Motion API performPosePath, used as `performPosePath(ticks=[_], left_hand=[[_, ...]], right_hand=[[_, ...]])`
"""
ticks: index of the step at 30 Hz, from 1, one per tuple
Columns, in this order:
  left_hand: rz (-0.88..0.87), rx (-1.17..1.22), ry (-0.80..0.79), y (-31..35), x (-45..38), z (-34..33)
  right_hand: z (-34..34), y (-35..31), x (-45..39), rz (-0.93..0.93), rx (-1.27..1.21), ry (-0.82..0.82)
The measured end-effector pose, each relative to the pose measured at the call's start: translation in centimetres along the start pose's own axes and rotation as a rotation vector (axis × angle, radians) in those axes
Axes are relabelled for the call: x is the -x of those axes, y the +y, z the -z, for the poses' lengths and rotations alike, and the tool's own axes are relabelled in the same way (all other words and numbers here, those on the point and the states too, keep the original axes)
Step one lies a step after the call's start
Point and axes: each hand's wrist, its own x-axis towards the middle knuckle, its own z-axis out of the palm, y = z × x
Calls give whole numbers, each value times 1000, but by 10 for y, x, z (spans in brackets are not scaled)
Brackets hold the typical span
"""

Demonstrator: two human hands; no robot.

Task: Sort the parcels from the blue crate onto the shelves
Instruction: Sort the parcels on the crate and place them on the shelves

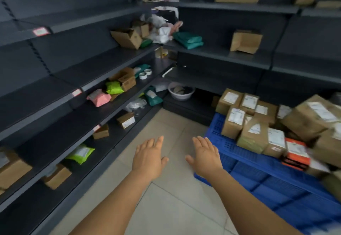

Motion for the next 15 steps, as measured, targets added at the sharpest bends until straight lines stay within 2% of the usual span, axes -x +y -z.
performPosePath(ticks=[15], left_hand=[[-272, -12, -90, 270, -67, -46]], right_hand=[[79, 256, 25, -285, -66, 69]])
